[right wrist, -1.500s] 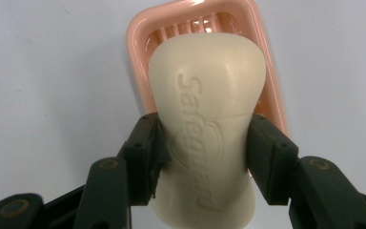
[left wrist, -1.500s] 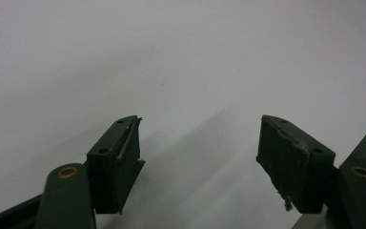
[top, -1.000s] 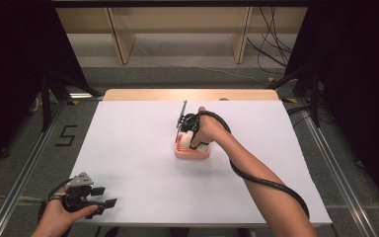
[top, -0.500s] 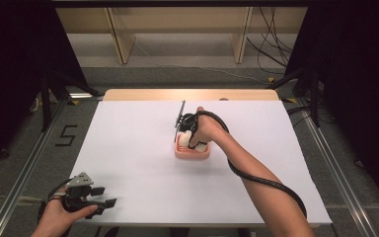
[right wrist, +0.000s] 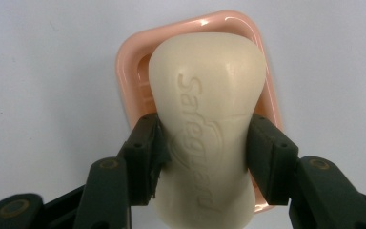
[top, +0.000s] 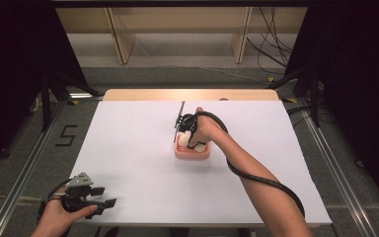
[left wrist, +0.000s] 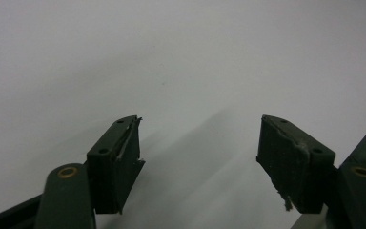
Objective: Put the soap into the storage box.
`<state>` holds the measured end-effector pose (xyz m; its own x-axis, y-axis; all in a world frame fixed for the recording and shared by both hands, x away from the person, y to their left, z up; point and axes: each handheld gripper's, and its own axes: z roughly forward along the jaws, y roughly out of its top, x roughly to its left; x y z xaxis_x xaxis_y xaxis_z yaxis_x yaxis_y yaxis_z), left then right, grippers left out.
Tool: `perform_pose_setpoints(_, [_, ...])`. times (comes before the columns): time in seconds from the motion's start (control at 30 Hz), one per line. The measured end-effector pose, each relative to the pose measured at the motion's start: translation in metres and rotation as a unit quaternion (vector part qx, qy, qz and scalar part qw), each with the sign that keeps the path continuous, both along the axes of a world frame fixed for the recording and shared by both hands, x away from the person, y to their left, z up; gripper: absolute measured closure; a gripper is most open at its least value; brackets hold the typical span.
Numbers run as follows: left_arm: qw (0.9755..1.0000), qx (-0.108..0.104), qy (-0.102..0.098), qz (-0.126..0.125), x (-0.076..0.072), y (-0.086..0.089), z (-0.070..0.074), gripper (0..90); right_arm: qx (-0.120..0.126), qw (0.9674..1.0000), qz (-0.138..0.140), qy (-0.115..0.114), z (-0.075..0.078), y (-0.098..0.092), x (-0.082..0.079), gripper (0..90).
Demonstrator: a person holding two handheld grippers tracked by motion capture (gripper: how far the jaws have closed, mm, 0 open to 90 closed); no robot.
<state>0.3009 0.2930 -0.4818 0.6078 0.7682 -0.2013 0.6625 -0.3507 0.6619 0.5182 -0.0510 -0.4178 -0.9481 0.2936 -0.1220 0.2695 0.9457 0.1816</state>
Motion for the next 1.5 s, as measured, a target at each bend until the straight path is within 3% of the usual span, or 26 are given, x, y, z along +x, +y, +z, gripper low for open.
perform_pose_setpoints(0.13, [1.0000, 0.000, 0.000, 0.003, 0.000, 0.000, 0.000, 30.5, 0.000, 1.0000, -0.007, 0.002, -0.002, 0.000, 0.000, 50.5])
perform_pose_setpoints(0.17, [1.0000, -0.001, -0.002, 0.004, 0.000, 0.000, 0.000, 30.5, -0.001, 1.0000, 0.008, -0.004, -0.003, 0.000, 0.003, 50.5])
perform_pose_setpoints(0.3, [1.0000, 0.001, -0.002, 0.003, 0.000, 0.000, 0.000, 30.5, -0.001, 1.0000, 0.008, -0.003, -0.004, -0.001, 0.005, 50.5])
perform_pose_setpoints(0.33, [1.0000, 0.001, -0.002, 0.003, 0.000, 0.000, 0.000, 30.5, -0.002, 1.0000, -0.004, 0.002, -0.004, -0.001, 0.003, 50.5])
perform_pose_setpoints(0.4, [1.0000, 0.002, -0.002, 0.002, 0.000, 0.000, 0.000, 30.5, -0.001, 1.0000, -0.003, 0.003, -0.005, -0.001, 0.004, 50.5])
perform_pose_setpoints(0.6, [1.0000, 0.002, -0.002, 0.001, 0.000, 0.000, 0.000, 30.5, -0.002, 0.9998, 0.019, -0.005, -0.006, -0.002, 0.007, 50.5])
perform_pose_setpoints(0.63, [1.0000, 0.002, -0.001, 0.002, 0.000, 0.000, 0.000, 30.5, -0.004, 0.9999, -0.010, 0.003, -0.006, -0.002, 0.003, 50.5])
perform_pose_setpoints(0.67, [1.0000, 0.002, -0.001, 0.002, 0.000, 0.000, 0.000, 30.5, -0.004, 0.9998, 0.017, -0.004, -0.007, -0.003, 0.007, 50.5])
perform_pose_setpoints(1.0, [1.0000, 0.001, 0.000, 0.002, 0.000, 0.000, 0.000, 30.5, -0.007, 1.0000, 0.005, 0.003, -0.012, -0.001, 0.006, 50.5])
perform_pose_setpoints(1.13, [1.0000, 0.002, 0.000, 0.000, 0.000, 0.000, 0.000, 30.4, -0.006, 0.9997, 0.024, -0.005, -0.014, -0.002, 0.009, 50.4])
perform_pose_setpoints(1.23, [1.0000, 0.001, 0.000, 0.002, 0.000, 0.000, 0.000, 30.4, -0.002, 0.9998, 0.020, 0.000, -0.016, -0.003, 0.011, 50.0])
perform_pose_setpoints(1.27, [1.0000, 0.001, 0.000, 0.001, 0.000, 0.000, 0.000, 30.4, -0.003, 1.0000, -0.006, 0.005, -0.016, -0.003, 0.008, 49.1])
perform_pose_setpoints(1.3, [1.0000, 0.001, 0.000, 0.001, 0.000, 0.000, 0.000, 30.4, 0.003, 0.9999, -0.010, 0.005, -0.016, -0.003, 0.009, 47.7])
perform_pose_setpoints(1.4, [1.0000, -0.004, 0.001, -0.002, -0.001, 0.000, 0.000, 30.5, 0.019, 0.9998, -0.009, 0.001, -0.013, -0.004, 0.010, 43.9])
perform_pose_setpoints(1.43, [1.0000, -0.005, 0.001, -0.002, -0.001, -0.001, 0.000, 30.4, 0.025, 0.9992, -0.030, 0.003, -0.010, -0.003, 0.008, 41.0])
perform_pose_setpoints(1.5, [1.0000, -0.005, 0.000, -0.003, -0.001, -0.001, 0.000, 30.4, 0.027, 0.9995, -0.017, -0.004, -0.007, -0.004, 0.009, 39.6])
